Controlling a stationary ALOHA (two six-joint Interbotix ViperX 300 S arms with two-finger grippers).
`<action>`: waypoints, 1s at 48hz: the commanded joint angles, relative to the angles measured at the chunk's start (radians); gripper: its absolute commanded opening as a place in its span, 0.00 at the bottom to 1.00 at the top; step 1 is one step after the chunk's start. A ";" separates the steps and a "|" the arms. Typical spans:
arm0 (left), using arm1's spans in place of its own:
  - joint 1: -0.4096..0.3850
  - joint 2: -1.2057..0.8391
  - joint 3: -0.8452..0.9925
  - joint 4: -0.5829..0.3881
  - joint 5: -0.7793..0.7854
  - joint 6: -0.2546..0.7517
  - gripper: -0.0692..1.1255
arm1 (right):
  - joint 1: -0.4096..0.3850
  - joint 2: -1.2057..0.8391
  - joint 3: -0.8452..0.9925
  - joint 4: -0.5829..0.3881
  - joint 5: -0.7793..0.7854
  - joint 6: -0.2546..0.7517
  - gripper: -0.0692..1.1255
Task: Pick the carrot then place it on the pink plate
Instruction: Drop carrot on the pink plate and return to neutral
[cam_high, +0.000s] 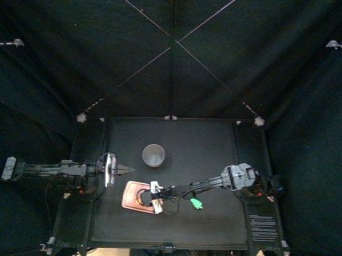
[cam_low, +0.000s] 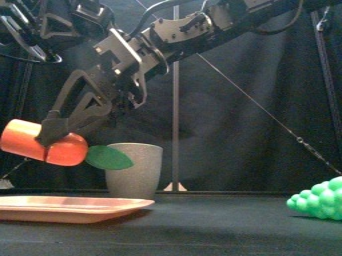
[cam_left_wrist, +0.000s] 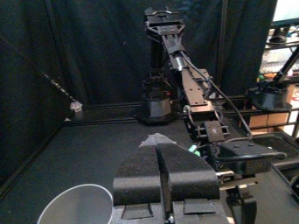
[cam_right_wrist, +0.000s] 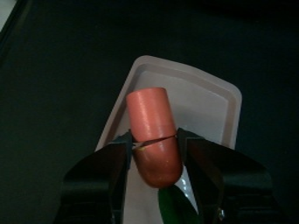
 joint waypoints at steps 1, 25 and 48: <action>-0.005 -0.002 -0.015 0.002 -0.009 0.000 0.03 | -0.008 -0.023 -0.031 0.008 0.002 -0.002 0.71; -0.008 -0.002 -0.011 0.000 -0.008 0.000 0.03 | -0.067 -0.153 0.075 -0.002 0.002 0.006 0.94; -0.008 -0.006 -0.011 0.000 -0.008 0.000 0.03 | -0.107 -0.592 0.472 0.014 -0.253 0.008 0.94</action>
